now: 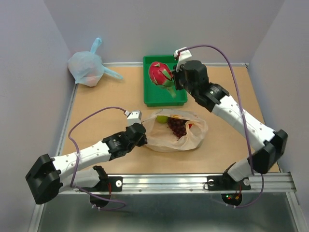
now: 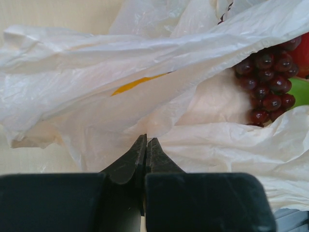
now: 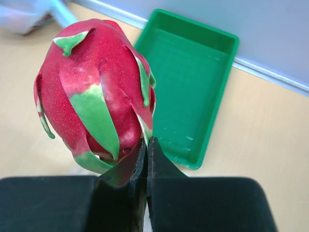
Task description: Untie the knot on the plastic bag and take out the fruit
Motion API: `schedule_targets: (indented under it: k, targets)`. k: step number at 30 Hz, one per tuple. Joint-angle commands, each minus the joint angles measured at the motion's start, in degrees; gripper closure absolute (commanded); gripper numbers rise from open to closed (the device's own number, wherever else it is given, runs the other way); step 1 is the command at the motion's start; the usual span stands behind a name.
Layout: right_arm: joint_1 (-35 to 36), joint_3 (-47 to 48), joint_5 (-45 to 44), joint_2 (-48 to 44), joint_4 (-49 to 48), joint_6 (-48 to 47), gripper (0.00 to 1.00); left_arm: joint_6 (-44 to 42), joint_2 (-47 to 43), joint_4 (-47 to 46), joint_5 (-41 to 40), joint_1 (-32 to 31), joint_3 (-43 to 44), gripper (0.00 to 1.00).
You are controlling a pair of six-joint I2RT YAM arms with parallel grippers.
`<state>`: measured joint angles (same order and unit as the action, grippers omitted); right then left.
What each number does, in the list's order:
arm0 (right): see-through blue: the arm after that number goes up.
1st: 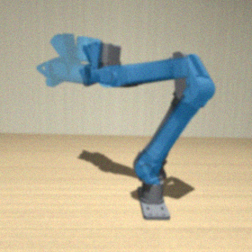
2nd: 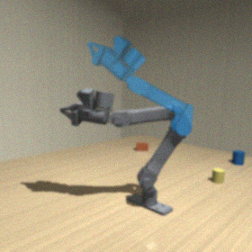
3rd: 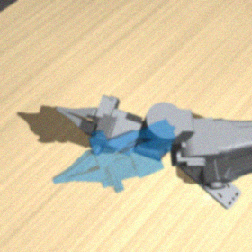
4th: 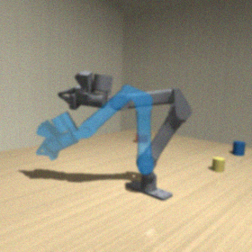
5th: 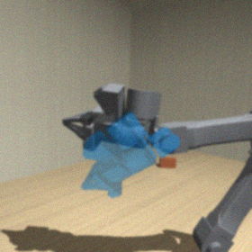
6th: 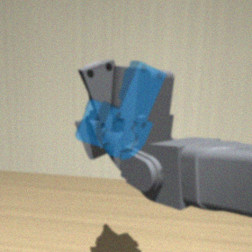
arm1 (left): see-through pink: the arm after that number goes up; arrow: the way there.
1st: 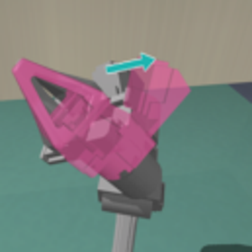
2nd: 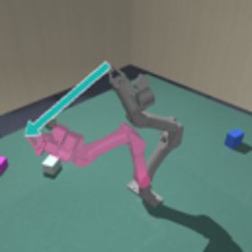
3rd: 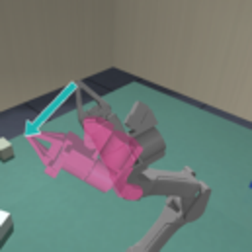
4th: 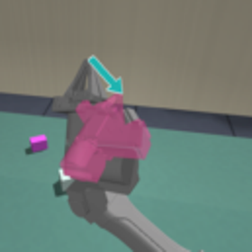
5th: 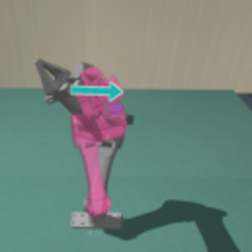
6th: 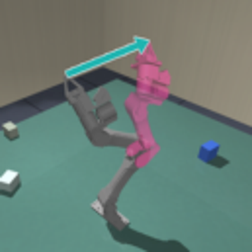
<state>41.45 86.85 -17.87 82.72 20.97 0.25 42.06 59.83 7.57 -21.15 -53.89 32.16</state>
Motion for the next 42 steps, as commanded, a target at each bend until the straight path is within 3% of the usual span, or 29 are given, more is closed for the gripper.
schedule_targets:
  k: [1,9,14,18,21,22,24,25,28,31,35,42]
  targets:
    - [-11.12,9.47,3.61,10.85,-9.01,2.99,0.99,-4.7,-0.95,-0.01,0.67,0.1,1.15,0.91]
    - [-19.38,23.09,3.8,35.09,-19.28,9.15,1.0,-4.89,0.99,-2.56,2.86,0.28,1.06,0.91]
    - [-21.23,37.47,5.73,52.5,-22.1,11.69,1.0,-4.71,1.51,-2.83,3.3,0.36,0.36,0.91]
    - [-21.68,45.33,5.39,59.39,-22.64,13.63,1.0,-4.1,1.95,-2.92,3.92,0.45,0.01,0.91]
    - [-21.68,45.78,1.71,62.12,-23.43,14.78,0.97,-3.83,2.57,-2.83,4.1,0.45,-0.17,0.91]
    - [-21.68,45.26,0.22,62.04,-23.78,15.13,0.8,-3.74,2.57,-2.74,4.01,0.45,-0.17,0.91]
    - [-21.68,43.24,-0.15,60.38,-24.75,15.74,0.6,-3.66,2.48,-2.56,3.92,0.45,-0.26,0.91]
    - [-21.68,40.53,0.2,59.59,-25.19,15.83,0.39,-3.57,2.31,-2.48,3.75,0.45,-0.35,0.91]
    - [-21.59,36.22,1.34,54.23,-26.86,15.22,0.14,-3.48,2.04,-2.48,3.22,0.45,-0.61,0.91]
    - [-21.59,29.81,4.93,47.82,-27.39,13.73,0.05,-3.22,1.43,-2.48,2.78,0.45,-0.7,0.91]
    - [-21.06,23.02,11.26,37.28,-27.3,11.26,0.04,-2.43,0.02,-2.21,2.25,0.54,-1.05,0.91]
    - [-14.67,-1.01,19.17,14.43,-22.83,5.2,0.04,-2.16,-1.91,-1.07,0.32,0.71,-0.35,0.91]
